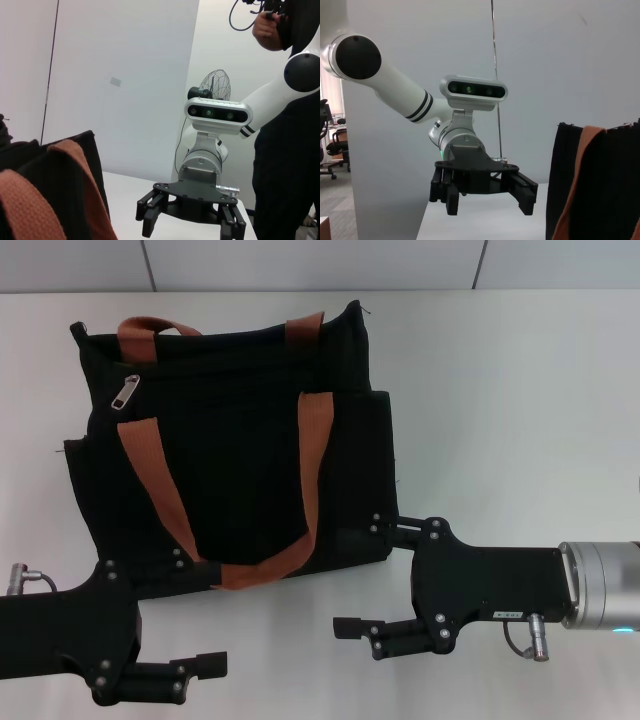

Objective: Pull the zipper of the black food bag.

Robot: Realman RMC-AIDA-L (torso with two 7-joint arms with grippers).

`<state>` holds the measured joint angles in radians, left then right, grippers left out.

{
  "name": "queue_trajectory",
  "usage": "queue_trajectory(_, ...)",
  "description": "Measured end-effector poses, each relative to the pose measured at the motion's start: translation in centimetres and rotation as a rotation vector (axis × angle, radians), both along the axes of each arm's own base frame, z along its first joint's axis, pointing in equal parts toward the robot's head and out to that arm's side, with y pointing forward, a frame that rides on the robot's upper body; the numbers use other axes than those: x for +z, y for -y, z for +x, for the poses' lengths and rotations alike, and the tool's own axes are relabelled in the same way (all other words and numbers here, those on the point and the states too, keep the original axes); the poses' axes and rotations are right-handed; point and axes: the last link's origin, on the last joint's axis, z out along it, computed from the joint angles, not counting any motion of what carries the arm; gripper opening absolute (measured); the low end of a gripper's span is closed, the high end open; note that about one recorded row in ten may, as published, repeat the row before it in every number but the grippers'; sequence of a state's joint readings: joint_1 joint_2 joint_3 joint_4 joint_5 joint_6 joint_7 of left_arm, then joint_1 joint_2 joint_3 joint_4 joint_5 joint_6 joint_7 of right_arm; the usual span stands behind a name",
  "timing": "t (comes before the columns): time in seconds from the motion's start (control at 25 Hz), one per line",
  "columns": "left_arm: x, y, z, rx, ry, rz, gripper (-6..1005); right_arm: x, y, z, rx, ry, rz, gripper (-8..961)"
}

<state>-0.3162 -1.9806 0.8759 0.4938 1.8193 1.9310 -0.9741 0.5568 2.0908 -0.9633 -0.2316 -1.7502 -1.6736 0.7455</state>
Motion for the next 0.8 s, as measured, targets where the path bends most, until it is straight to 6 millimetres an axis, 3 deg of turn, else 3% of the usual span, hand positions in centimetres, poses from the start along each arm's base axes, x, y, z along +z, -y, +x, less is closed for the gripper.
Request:
queue_trajectory(0.52, 0.1, 0.0, 0.2, -0.008, 0.016, 0.001, 826, 0.0, 0.0, 0.0, -0.001, 0.002, 0.001, 829)
queue_trajectory(0.68, -0.2, -0.1, 1.7, -0.066, 0.088, 0.021, 825, 0.0, -0.1, 0.1, -0.003, 0.005, 0.003, 829)
queue_trajectory(0.8, 0.0, -1.2, 3.4, -0.087, 0.211, 0.162, 825, -0.1, -0.1, 0.0, -0.004, 0.005, 0.003, 829)
